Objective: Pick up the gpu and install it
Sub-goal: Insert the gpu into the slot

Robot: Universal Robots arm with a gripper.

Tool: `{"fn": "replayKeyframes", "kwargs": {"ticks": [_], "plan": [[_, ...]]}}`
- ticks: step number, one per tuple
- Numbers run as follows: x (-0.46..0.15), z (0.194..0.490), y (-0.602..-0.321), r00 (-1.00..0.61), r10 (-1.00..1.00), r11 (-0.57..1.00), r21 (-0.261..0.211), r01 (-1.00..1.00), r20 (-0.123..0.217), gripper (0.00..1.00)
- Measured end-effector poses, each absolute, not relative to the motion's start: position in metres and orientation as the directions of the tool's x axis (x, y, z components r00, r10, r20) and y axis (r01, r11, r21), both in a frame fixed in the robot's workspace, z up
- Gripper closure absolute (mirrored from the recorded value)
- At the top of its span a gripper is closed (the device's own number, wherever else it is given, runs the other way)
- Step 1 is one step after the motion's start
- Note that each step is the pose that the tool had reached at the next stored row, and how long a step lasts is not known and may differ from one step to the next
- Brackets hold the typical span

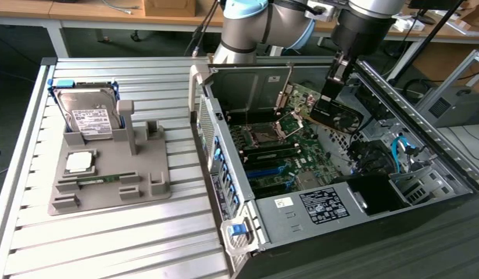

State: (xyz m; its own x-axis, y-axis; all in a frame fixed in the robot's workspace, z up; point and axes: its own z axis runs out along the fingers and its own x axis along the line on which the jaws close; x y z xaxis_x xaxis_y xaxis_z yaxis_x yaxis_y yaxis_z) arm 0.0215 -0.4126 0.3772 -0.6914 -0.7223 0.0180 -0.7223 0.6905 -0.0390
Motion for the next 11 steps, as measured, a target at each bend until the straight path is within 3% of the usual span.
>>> {"fn": "replayKeyframes", "kwargs": {"ticks": [11], "plan": [[0.0215, 0.3771, -0.4126, -0.599, -0.8, 0.598, -0.039, -0.8, 0.018, 0.73]]}}
